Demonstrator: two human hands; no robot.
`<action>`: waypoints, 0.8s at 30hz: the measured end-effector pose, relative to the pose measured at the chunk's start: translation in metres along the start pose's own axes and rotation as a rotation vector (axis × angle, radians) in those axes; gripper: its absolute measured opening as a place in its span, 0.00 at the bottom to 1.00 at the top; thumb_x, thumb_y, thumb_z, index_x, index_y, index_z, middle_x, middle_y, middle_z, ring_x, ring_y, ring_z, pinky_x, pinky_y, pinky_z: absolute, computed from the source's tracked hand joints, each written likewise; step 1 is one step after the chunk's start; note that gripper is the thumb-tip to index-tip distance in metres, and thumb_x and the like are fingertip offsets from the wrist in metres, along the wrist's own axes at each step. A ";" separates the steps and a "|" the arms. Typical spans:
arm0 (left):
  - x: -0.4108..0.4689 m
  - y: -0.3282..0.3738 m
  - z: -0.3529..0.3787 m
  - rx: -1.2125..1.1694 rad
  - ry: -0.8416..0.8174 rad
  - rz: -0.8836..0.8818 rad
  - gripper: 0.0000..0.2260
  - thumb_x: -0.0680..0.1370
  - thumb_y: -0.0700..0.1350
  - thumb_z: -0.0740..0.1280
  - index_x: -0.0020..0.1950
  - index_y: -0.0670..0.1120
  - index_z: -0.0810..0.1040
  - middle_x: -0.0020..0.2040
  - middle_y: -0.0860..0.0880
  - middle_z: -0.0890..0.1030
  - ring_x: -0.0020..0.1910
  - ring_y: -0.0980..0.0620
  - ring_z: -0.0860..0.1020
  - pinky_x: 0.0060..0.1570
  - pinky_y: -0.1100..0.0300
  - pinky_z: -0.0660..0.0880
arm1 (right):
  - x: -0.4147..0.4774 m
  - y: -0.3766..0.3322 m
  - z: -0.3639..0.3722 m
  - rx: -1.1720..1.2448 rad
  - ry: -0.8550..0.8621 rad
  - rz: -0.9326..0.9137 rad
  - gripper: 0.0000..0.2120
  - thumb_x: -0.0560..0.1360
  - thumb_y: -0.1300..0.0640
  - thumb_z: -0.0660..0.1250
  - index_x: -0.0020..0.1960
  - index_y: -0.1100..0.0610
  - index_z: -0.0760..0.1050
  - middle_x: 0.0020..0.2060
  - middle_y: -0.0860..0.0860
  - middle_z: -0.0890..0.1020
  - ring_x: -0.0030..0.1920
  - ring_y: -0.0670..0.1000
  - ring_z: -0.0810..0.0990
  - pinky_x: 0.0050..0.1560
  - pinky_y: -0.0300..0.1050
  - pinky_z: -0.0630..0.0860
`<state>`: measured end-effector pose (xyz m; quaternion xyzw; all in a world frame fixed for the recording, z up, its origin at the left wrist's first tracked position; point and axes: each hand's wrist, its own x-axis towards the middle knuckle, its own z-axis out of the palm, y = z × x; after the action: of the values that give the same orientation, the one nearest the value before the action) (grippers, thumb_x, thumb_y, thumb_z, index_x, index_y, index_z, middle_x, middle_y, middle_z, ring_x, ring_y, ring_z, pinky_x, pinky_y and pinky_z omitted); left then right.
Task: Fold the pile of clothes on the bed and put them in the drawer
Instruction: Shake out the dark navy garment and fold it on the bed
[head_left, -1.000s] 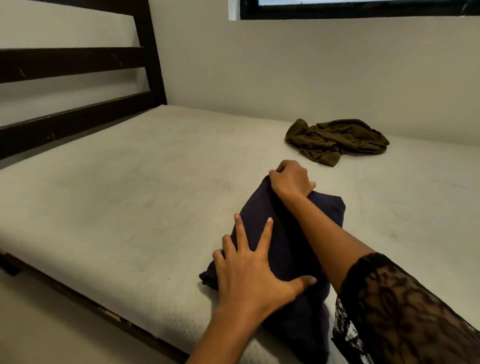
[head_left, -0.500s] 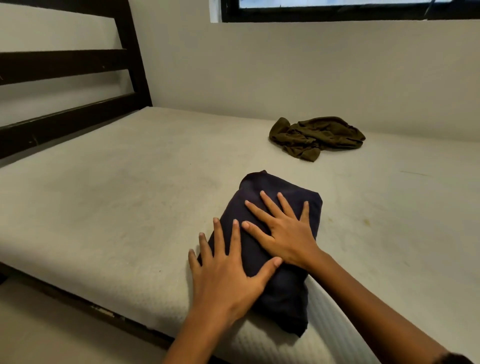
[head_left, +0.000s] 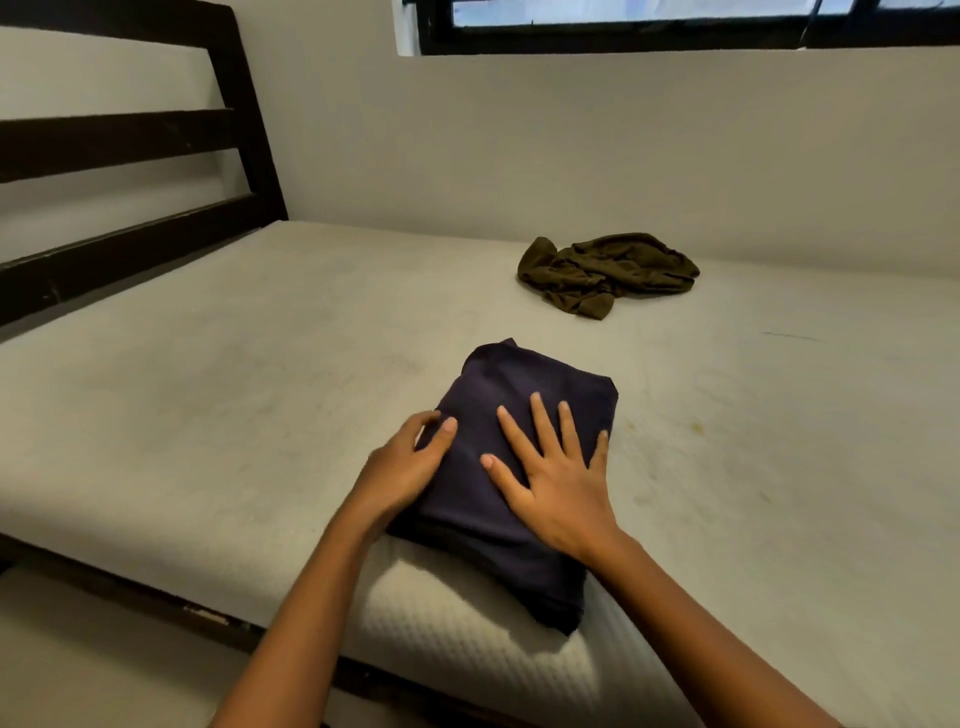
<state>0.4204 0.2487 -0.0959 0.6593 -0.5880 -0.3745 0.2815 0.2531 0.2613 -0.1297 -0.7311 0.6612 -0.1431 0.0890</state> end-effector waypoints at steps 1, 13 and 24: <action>0.002 -0.001 -0.001 -0.055 -0.041 -0.032 0.25 0.76 0.62 0.60 0.70 0.53 0.66 0.67 0.49 0.73 0.62 0.47 0.74 0.56 0.58 0.71 | -0.013 0.001 0.002 0.027 -0.005 -0.014 0.35 0.64 0.25 0.29 0.69 0.33 0.31 0.74 0.42 0.33 0.73 0.49 0.28 0.70 0.60 0.31; 0.016 0.017 0.003 -0.291 -0.174 -0.285 0.36 0.66 0.62 0.73 0.63 0.38 0.73 0.56 0.42 0.80 0.50 0.44 0.79 0.51 0.54 0.76 | -0.055 -0.003 -0.019 0.930 0.091 0.299 0.31 0.73 0.47 0.69 0.72 0.44 0.61 0.76 0.46 0.49 0.74 0.48 0.57 0.69 0.43 0.62; -0.038 0.102 0.071 -0.712 -0.072 -0.029 0.14 0.76 0.54 0.67 0.54 0.46 0.76 0.46 0.50 0.80 0.45 0.49 0.80 0.36 0.58 0.76 | -0.057 0.090 -0.122 1.530 0.043 0.576 0.45 0.62 0.61 0.78 0.73 0.48 0.61 0.69 0.52 0.68 0.62 0.57 0.72 0.59 0.53 0.74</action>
<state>0.3031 0.2758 -0.0465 0.5145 -0.4209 -0.5829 0.4673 0.1240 0.3151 -0.0483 -0.2665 0.5441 -0.5403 0.5839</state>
